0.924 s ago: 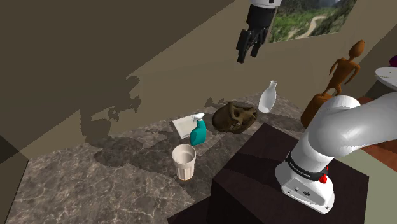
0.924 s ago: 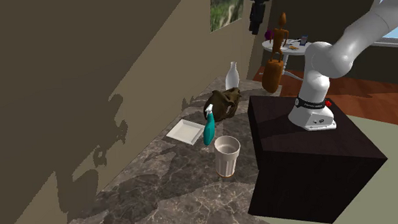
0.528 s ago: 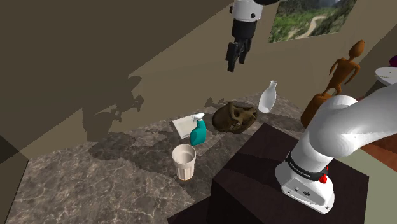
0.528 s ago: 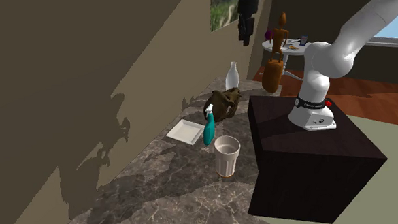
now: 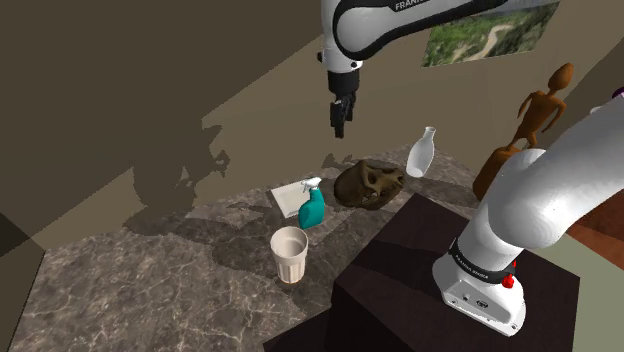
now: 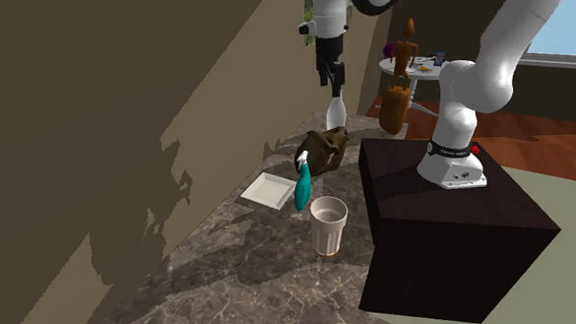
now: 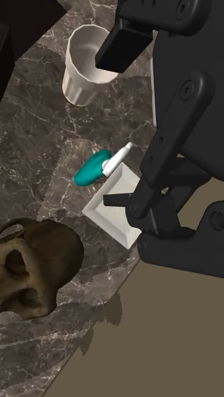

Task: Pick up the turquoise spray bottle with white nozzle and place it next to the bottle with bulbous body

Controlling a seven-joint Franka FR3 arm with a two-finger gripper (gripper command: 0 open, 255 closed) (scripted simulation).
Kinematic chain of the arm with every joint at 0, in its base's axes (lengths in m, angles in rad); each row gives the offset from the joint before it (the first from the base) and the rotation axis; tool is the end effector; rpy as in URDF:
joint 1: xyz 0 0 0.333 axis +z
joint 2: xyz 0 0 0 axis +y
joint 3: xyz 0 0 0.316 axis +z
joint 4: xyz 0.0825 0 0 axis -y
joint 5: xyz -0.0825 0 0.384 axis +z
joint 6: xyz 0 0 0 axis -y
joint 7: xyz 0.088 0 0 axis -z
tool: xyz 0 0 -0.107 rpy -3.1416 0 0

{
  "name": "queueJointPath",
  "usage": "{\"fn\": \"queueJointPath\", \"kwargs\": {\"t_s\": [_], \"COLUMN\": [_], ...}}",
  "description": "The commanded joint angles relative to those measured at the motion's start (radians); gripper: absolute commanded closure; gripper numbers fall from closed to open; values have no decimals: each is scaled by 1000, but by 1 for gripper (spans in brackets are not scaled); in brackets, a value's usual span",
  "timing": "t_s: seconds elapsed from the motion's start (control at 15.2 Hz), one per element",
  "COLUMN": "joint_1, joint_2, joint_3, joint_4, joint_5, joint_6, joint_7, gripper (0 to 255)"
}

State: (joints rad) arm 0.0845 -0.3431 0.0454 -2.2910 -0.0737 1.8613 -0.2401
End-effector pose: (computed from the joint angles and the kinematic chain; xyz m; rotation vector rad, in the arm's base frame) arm 0.4342 0.0521 0.4796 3.0003 0.5940 -0.1404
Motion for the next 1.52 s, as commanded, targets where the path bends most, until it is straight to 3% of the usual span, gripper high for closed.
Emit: {"fn": "queueJointPath", "kwargs": {"t_s": [0.0, 0.59, 1.45], "joint_1": [10, 51, 152], "joint_2": [76, 412, 883], "joint_3": [9, 57, 74], "joint_4": [14, 115, 310], "joint_5": [-26, -170, -446], "joint_6": [36, 156, 250], "joint_7": [-35, -144, -239], "gripper": [0, 0, 0]}}
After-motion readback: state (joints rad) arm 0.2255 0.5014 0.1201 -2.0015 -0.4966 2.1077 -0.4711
